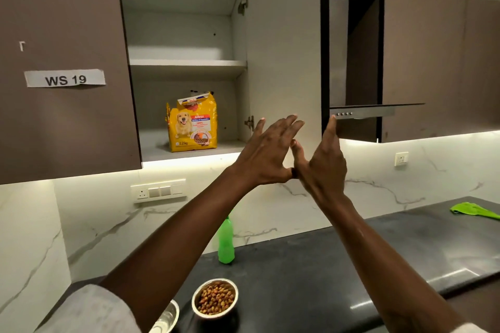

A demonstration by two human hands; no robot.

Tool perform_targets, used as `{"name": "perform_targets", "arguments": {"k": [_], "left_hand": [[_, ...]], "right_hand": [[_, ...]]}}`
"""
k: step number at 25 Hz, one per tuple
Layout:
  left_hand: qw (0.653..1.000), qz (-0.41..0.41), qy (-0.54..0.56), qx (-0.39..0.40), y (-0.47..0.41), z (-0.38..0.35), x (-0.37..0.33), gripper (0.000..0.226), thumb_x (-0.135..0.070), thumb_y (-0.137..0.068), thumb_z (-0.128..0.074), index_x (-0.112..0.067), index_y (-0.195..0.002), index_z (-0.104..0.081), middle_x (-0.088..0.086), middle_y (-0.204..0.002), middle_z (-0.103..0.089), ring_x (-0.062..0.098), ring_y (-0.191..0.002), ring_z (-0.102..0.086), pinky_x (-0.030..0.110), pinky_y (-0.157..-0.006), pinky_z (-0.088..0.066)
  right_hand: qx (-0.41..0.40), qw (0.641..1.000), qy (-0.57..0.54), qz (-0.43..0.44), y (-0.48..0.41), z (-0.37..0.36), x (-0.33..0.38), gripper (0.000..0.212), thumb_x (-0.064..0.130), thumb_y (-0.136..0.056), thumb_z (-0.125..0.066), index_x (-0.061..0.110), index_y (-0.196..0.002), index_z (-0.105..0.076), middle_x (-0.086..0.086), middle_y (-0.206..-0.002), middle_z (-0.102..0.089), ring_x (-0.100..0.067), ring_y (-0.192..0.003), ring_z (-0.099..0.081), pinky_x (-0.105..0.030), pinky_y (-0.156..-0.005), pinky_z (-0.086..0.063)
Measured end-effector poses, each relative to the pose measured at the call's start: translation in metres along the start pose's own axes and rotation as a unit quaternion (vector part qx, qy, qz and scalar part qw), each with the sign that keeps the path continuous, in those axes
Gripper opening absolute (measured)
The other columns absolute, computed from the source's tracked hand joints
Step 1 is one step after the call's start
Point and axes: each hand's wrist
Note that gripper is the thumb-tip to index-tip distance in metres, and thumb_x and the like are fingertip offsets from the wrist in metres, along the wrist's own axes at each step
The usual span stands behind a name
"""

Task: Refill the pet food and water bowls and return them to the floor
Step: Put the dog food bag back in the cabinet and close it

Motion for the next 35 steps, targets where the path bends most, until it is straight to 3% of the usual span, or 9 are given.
{"name": "perform_targets", "arguments": {"k": [7, 10, 12, 15, 17, 19, 21, 28, 35], "left_hand": [[0.996, -0.053, 0.010, -0.069, 0.022, -0.003, 0.015, 0.115, -0.036, -0.072, -0.079, 0.000, -0.163, -0.019, 0.018, -0.171, -0.022, 0.031, -0.160, -0.020, 0.053, -0.129, -0.020], [0.995, -0.037, -0.006, -0.090, 0.052, 0.008, 0.037, 0.114, -0.045, -0.077, -0.077, 0.002, -0.163, -0.018, 0.018, -0.172, -0.020, 0.028, -0.161, -0.016, 0.048, -0.130, -0.020], [0.994, -0.027, -0.022, -0.101, 0.071, 0.021, 0.056, 0.113, -0.051, -0.081, -0.076, 0.001, -0.163, -0.019, 0.016, -0.173, -0.017, 0.025, -0.162, -0.013, 0.042, -0.131, -0.019], [0.994, -0.009, -0.050, -0.098, 0.100, 0.035, 0.090, 0.112, -0.057, -0.083, -0.075, 0.000, -0.163, -0.021, 0.014, -0.173, -0.016, 0.023, -0.162, -0.011, 0.036, -0.130, -0.019], [0.993, 0.015, -0.068, -0.092, 0.119, 0.039, 0.117, 0.111, -0.062, -0.084, -0.071, -0.003, -0.164, -0.020, 0.011, -0.174, -0.014, 0.022, -0.162, -0.011, 0.039, -0.130, -0.022], [0.992, 0.028, -0.088, -0.089, 0.137, 0.043, 0.146, 0.112, -0.067, -0.085, -0.068, -0.005, -0.164, -0.020, 0.009, -0.174, -0.014, 0.024, -0.162, -0.013, 0.047, -0.129, -0.025], [0.989, 0.026, -0.115, -0.086, 0.152, 0.047, 0.174, 0.115, -0.068, -0.083, -0.069, -0.004, -0.164, -0.020, 0.012, -0.174, -0.015, 0.027, -0.161, -0.014, 0.051, -0.127, -0.027], [0.977, 0.002, -0.210, -0.044, 0.189, 0.059, 0.286, 0.115, -0.077, -0.085, -0.060, -0.007, -0.164, -0.015, 0.011, -0.173, -0.012, 0.026, -0.162, -0.011, 0.043, -0.131, -0.018], [0.978, 0.017, -0.208, -0.025, 0.202, 0.035, 0.363, 0.119, -0.079, -0.084, -0.059, -0.003, -0.164, -0.013, 0.014, -0.174, -0.009, 0.026, -0.162, -0.009, 0.044, -0.132, -0.016]], "right_hand": [[-0.027, 0.992, -0.090, 0.084, 0.025, -0.019, 0.024, 0.077, 0.030, -0.092, -0.068, 0.000, -0.156, -0.038, -0.018, -0.152, -0.053, -0.028, -0.098, -0.076, -0.020, -0.088, -0.048], [-0.017, 0.984, -0.146, 0.104, 0.040, -0.038, 0.045, 0.066, 0.029, -0.099, -0.060, 0.007, -0.157, -0.037, -0.014, -0.150, -0.057, -0.011, -0.071, -0.067, -0.008, -0.072, -0.045], [-0.002, 0.976, -0.187, 0.108, 0.050, -0.054, 0.061, 0.061, 0.033, -0.104, -0.053, 0.013, -0.158, -0.034, -0.010, -0.145, -0.062, -0.004, -0.067, -0.060, -0.002, -0.066, -0.038], [0.026, 0.965, -0.231, 0.124, 0.067, -0.082, 0.082, 0.057, 0.038, -0.107, -0.045, 0.018, -0.159, -0.034, -0.004, -0.148, -0.060, -0.012, -0.079, -0.069, -0.004, -0.068, -0.045], [0.041, 0.956, -0.264, 0.124, 0.077, -0.103, 0.099, 0.058, 0.044, -0.107, -0.043, 0.021, -0.159, -0.034, -0.003, -0.150, -0.058, -0.022, -0.103, -0.073, -0.022, -0.078, -0.060], [0.044, 0.947, -0.291, 0.130, 0.084, -0.127, 0.114, 0.059, 0.043, -0.105, -0.051, 0.022, -0.158, -0.038, 0.000, -0.156, -0.052, -0.024, -0.130, -0.064, -0.042, -0.092, -0.062], [0.047, 0.939, -0.306, 0.148, 0.089, -0.152, 0.127, 0.061, 0.040, -0.102, -0.060, 0.021, -0.156, -0.040, 0.000, -0.158, -0.048, -0.020, -0.144, -0.049, -0.049, -0.105, -0.055], [0.096, 0.942, -0.224, 0.229, 0.101, -0.266, 0.164, 0.066, 0.050, -0.102, -0.053, 0.019, -0.159, -0.038, 0.000, -0.167, -0.033, -0.019, -0.157, -0.025, -0.058, -0.121, -0.030], [0.044, 0.945, -0.137, 0.294, 0.106, -0.353, 0.172, 0.058, 0.041, -0.106, -0.044, 0.019, -0.159, -0.034, -0.006, -0.168, -0.030, -0.026, -0.158, -0.023, -0.063, -0.122, -0.022]]}}
Point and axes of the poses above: each hand's wrist, its own y-axis away from the middle knuckle, its own z-axis out of the back of the hand, x = y × z
